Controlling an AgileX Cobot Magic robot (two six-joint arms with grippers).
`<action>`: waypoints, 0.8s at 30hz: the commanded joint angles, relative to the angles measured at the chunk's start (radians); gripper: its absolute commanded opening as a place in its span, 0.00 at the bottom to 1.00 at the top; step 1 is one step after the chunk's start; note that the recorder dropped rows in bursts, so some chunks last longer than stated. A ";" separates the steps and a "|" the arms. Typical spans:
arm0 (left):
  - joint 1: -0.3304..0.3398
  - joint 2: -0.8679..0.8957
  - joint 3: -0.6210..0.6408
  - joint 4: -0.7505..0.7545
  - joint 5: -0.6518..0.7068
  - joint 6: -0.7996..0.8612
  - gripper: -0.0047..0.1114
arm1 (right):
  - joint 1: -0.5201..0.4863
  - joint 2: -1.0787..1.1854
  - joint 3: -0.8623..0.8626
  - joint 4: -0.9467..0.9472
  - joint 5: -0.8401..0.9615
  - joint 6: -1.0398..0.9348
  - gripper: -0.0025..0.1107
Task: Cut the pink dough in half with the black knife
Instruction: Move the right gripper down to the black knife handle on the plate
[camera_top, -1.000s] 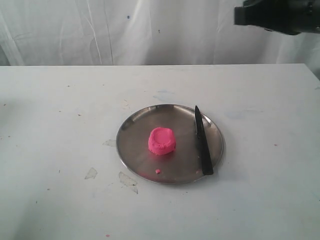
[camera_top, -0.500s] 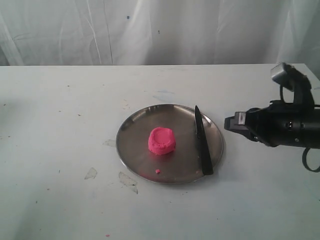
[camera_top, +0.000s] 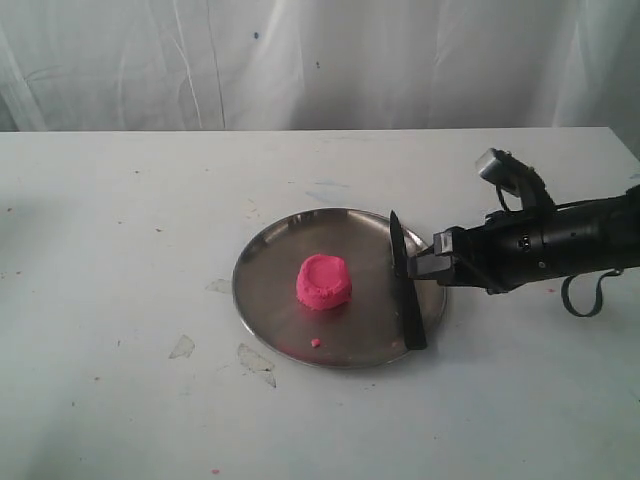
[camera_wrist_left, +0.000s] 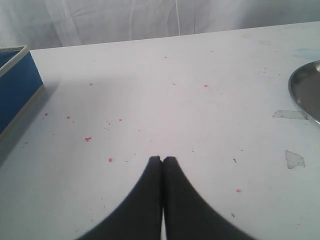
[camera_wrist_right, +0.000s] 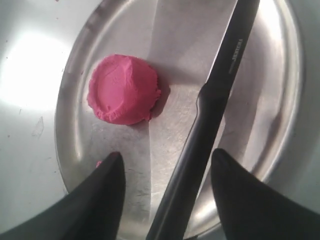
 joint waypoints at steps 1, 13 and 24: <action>0.003 -0.005 0.004 -0.005 -0.001 -0.001 0.04 | 0.019 0.063 -0.052 -0.027 0.007 0.018 0.46; 0.003 -0.005 0.004 -0.005 -0.001 -0.001 0.04 | 0.041 0.172 -0.124 -0.100 0.032 0.070 0.46; 0.003 -0.005 0.004 -0.005 -0.001 -0.001 0.04 | 0.058 0.190 -0.133 -0.127 0.004 0.129 0.46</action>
